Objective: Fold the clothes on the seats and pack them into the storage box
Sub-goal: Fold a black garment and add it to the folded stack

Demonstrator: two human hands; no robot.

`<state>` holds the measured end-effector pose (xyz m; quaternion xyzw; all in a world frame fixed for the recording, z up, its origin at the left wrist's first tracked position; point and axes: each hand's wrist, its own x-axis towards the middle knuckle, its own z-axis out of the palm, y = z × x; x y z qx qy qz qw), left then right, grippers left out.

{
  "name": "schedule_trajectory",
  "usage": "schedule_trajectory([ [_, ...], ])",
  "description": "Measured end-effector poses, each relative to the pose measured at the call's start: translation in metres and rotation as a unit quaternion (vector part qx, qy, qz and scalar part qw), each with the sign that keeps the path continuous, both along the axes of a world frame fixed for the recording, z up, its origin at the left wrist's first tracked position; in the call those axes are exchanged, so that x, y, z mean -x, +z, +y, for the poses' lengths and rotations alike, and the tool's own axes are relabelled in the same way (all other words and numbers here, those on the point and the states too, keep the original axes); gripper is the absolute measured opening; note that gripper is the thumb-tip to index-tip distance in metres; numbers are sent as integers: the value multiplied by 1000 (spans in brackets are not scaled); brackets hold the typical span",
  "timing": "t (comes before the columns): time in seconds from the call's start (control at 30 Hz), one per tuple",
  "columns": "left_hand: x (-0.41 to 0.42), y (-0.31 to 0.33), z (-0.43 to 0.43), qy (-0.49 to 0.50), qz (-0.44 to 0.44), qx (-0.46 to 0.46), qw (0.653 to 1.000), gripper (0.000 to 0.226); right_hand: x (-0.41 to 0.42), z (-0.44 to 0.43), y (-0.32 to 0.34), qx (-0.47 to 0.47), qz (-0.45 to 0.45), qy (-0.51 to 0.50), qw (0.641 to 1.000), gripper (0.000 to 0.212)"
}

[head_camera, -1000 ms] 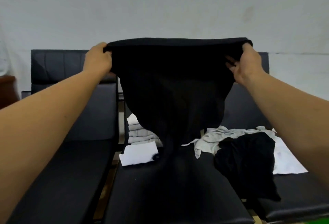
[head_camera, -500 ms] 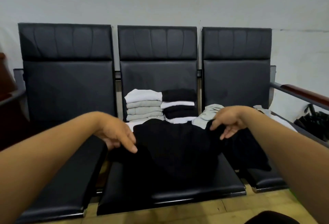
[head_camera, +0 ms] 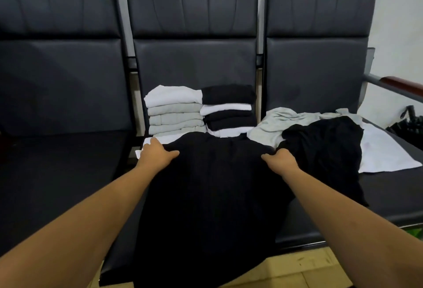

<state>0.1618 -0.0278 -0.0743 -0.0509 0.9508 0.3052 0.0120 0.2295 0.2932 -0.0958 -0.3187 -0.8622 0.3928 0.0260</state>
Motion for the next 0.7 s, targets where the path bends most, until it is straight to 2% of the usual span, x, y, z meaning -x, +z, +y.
schedule_trajectory([
  [0.07,18,-14,2,28,-32,-38,998,69,13,2,-11,0,-2,-21,1000,66],
  [0.13,28,-27,3,42,-51,-43,997,62,22,2,-19,-6,-14,-39,999,75],
  [0.17,31,-32,3,52,-51,-39,997,59,24,2,-21,-12,-19,-42,999,71],
  [0.3,30,-49,9,73,-29,-27,997,42,31,12,-30,-28,-33,-40,998,29],
  [0.4,27,-50,9,51,15,-66,996,26,36,15,-30,10,27,-49,998,14],
  [0.43,25,-46,10,44,24,-91,995,24,36,16,-28,47,63,-51,996,9],
  [0.47,22,-42,11,40,30,-125,991,22,36,15,-25,100,100,-59,988,15],
  [0.53,20,-33,9,34,35,-226,973,15,31,15,-15,258,147,-87,951,40],
  [0.6,16,-23,5,27,21,-330,943,11,27,22,-11,353,154,-98,918,38],
  [0.63,12,-15,3,19,13,-370,929,10,21,24,-7,353,148,-92,919,31],
  [0.7,3,3,-2,7,9,-432,902,9,14,29,-2,293,146,-68,943,18],
])
